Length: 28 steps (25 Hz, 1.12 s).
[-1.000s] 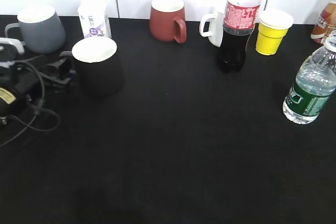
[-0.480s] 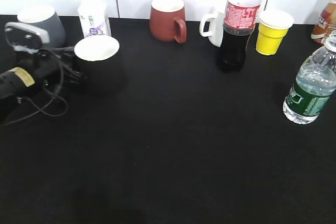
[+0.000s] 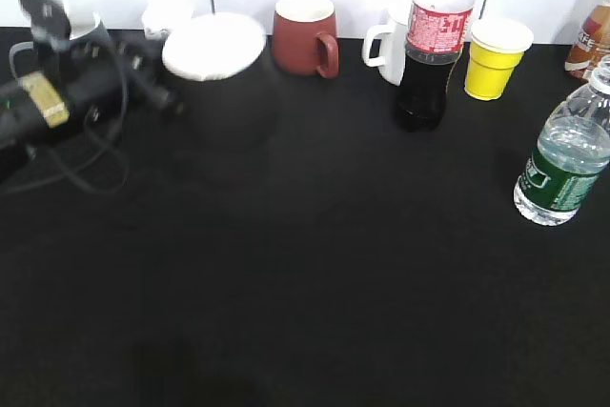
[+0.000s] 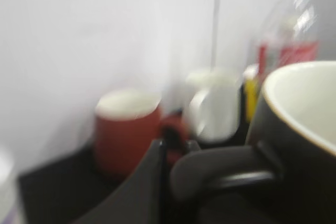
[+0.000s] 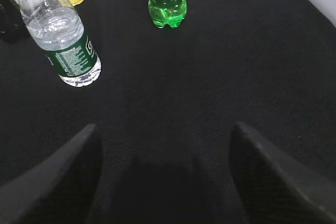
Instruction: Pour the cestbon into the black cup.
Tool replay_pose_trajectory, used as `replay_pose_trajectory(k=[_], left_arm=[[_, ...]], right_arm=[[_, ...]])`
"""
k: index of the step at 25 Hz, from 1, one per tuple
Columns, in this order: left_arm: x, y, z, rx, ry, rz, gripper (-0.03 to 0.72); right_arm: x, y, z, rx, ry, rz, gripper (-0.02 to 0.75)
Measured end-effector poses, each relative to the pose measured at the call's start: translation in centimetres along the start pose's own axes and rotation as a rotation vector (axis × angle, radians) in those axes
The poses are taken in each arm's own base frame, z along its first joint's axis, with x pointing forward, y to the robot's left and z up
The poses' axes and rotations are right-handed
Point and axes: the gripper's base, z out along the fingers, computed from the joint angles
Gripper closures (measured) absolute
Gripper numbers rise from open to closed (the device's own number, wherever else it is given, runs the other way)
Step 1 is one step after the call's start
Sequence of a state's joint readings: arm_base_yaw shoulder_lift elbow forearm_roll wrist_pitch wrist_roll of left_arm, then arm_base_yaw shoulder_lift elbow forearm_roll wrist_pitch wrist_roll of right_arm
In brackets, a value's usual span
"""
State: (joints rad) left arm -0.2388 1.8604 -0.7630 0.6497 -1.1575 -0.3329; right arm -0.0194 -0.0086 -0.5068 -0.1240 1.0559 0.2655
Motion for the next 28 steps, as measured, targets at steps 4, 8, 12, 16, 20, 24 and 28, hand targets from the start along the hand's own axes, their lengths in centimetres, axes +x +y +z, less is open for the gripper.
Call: replay_pose_trajectory(k=[4, 8, 12, 16, 20, 24, 28], left_arm=[[-1.3, -0.7, 0.4, -0.029, -0.048, -0.053, 0.629], [-1.2, -0.7, 0.4, -0.035, -0.035, -0.059, 0.629], [-1.2, -0.7, 0.4, -0.034, -0.033, -0.059, 0.629], [-1.1, -0.7, 0.4, -0.037, -0.023, -0.059, 0.629], [-1.0, -0.7, 0.4, -0.041, -0.012, -0.059, 0.629], [-0.8, -0.6, 0.4, -0.048, 0.004, -0.060, 0.630], [-0.7, -0.6, 0.4, -0.051, 0.011, -0.061, 0.630]], right_arm=[[0.0, 0.0, 0.0, 0.000, 0.000, 0.000, 0.164], [-1.0, 0.3, 0.0, -0.016, -0.046, 0.000, 0.164], [-6.1, 2.2, 3.8, -0.091, -0.262, -0.150, 0.164], [-2.2, 2.8, 11.3, -0.139, -0.355, -0.260, 0.164], [-0.7, 3.2, 16.2, -0.172, -0.229, -0.095, 0.164], [1.1, 4.7, 19.3, -0.320, -0.104, -0.120, 0.164], [1.9, 5.1, 19.5, -0.367, -0.057, -0.161, 0.162]])
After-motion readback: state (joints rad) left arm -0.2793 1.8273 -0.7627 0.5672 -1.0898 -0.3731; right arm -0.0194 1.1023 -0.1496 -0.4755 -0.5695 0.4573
